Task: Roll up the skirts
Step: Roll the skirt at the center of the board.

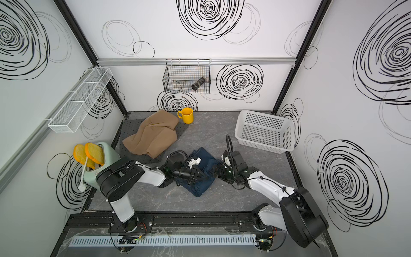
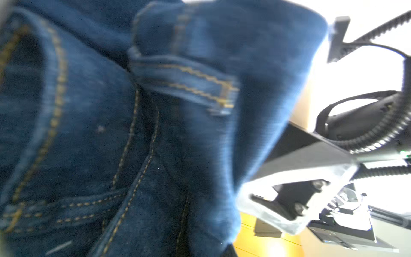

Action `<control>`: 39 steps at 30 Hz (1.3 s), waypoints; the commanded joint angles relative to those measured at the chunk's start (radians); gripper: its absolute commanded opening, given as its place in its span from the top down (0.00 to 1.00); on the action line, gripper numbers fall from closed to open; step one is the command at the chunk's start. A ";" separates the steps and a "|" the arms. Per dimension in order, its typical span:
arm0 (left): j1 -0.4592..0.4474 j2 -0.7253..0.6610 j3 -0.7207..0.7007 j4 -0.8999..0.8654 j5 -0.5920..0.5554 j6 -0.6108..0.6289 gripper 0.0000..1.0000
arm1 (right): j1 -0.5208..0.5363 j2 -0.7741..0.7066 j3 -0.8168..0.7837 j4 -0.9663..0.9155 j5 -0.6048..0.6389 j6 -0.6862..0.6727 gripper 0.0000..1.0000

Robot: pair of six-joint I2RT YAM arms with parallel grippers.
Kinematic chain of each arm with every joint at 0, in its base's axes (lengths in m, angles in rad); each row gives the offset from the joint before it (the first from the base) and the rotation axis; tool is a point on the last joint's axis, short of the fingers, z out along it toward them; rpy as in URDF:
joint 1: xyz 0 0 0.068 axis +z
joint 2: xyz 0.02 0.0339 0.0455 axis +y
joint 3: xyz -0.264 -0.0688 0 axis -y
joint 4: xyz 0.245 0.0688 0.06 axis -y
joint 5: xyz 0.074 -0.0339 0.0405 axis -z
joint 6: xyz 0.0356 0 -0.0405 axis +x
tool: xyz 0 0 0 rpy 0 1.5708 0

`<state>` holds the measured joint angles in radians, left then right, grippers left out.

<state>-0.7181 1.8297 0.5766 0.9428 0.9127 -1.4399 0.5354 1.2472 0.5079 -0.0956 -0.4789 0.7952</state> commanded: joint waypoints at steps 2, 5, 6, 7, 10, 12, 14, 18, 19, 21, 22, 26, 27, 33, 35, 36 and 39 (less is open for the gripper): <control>-0.007 0.066 -0.013 0.403 0.042 -0.206 0.92 | 0.021 0.062 0.058 -0.015 -0.001 0.026 0.07; -0.007 0.085 -0.023 0.418 0.011 -0.200 0.93 | 0.017 0.088 0.070 0.022 0.017 0.036 0.15; -0.007 0.081 -0.021 0.398 0.004 -0.184 0.92 | 0.017 0.106 0.069 0.040 0.004 0.048 0.24; -0.008 0.073 -0.014 0.348 0.000 -0.154 0.92 | 0.014 0.129 0.070 0.050 -0.009 0.061 0.33; -0.004 0.019 0.002 0.159 -0.040 -0.032 0.85 | 0.014 0.191 0.080 0.055 -0.006 0.076 0.49; -0.006 -0.011 0.025 0.044 -0.056 0.041 0.74 | 0.019 0.225 0.096 0.056 0.006 0.065 0.55; -0.001 -0.020 0.037 -0.004 -0.061 0.069 0.58 | 0.021 0.255 0.135 0.004 0.052 0.034 0.70; 0.070 -0.115 0.089 -0.350 -0.105 0.273 0.10 | 0.019 0.307 0.204 -0.135 0.174 -0.026 0.83; 0.092 -0.157 0.134 -0.551 -0.150 0.399 0.07 | 0.021 0.318 0.217 -0.166 0.193 -0.039 0.84; 0.108 -0.220 0.249 -0.910 -0.288 0.637 0.05 | 0.021 0.333 0.244 -0.227 0.226 -0.060 0.87; 0.100 -0.241 0.313 -1.060 -0.366 0.752 0.04 | 0.021 0.336 0.260 -0.261 0.249 -0.070 0.88; 0.044 -0.292 0.409 -1.309 -0.561 0.961 0.09 | 0.016 0.339 0.305 -0.357 0.324 -0.105 0.89; 0.034 -0.308 0.398 -1.310 -0.574 0.970 0.12 | 0.010 0.341 0.315 -0.377 0.335 -0.117 0.90; -0.116 -0.511 0.335 -1.290 -0.800 1.124 0.06 | -0.044 0.340 0.327 -0.435 0.341 -0.159 0.91; -0.274 -0.539 0.359 -1.304 -0.976 1.219 0.00 | -0.046 0.361 0.354 -0.451 0.329 -0.173 0.91; -0.339 -0.536 0.376 -1.308 -1.043 1.256 0.02 | -0.046 0.373 0.369 -0.458 0.318 -0.180 0.91; -0.441 -0.477 0.405 -1.297 -1.210 1.356 0.02 | -0.048 0.407 0.410 -0.466 0.290 -0.192 0.90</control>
<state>-1.1091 1.3174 0.9562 -0.3401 -0.0399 -0.2558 0.5018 1.5997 0.9077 -0.4564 -0.2703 0.6403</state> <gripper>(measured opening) 0.985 0.159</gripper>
